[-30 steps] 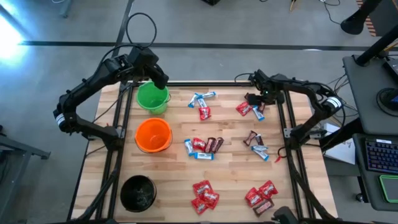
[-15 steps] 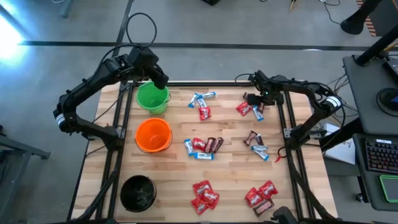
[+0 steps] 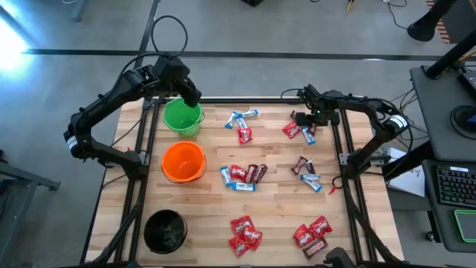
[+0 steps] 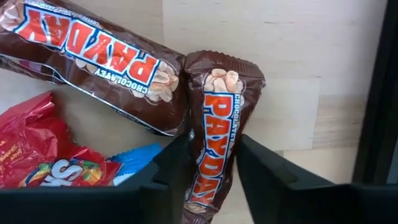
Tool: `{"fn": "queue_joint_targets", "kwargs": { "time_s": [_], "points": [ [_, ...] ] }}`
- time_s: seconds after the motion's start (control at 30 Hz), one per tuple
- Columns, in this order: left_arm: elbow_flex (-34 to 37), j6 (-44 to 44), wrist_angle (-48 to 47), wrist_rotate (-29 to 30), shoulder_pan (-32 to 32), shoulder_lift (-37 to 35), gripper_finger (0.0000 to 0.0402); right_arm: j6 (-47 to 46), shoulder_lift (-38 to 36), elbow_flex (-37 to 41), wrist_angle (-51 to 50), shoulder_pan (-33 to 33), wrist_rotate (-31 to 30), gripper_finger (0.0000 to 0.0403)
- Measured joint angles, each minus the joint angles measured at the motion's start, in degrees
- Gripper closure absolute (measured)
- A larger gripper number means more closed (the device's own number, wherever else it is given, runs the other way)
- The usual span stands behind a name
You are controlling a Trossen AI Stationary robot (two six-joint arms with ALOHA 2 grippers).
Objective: Organize candy in baskets
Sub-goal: Put the brown chocolate into the green bucket
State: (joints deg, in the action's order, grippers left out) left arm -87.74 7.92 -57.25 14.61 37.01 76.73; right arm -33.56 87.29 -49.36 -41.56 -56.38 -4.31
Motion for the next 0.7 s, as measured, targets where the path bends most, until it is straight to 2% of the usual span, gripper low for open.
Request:
{"fn": "queue_joint_targets", "kwargs": {
  "time_s": [0.13,0.23,0.5,0.7],
  "points": [
    [0.00,0.00,-0.27,0.00,0.00,0.00,0.0272,0.01,0.00,0.00,0.05,0.00,0.02,0.0353],
    [0.00,0.00,-0.27,0.00,0.00,0.00,0.0272,0.02,-0.08,-0.02,0.09,0.02,0.02,0.0379],
    [0.00,0.00,-0.27,0.00,0.00,0.00,0.0272,0.14,-1.92,0.00,-1.79,0.00,1.77,0.0387],
    [0.00,0.00,-0.19,0.00,0.00,0.00,0.0272,0.21,-8.40,0.02,-3.96,0.00,1.81,0.0387]
  ]
}}
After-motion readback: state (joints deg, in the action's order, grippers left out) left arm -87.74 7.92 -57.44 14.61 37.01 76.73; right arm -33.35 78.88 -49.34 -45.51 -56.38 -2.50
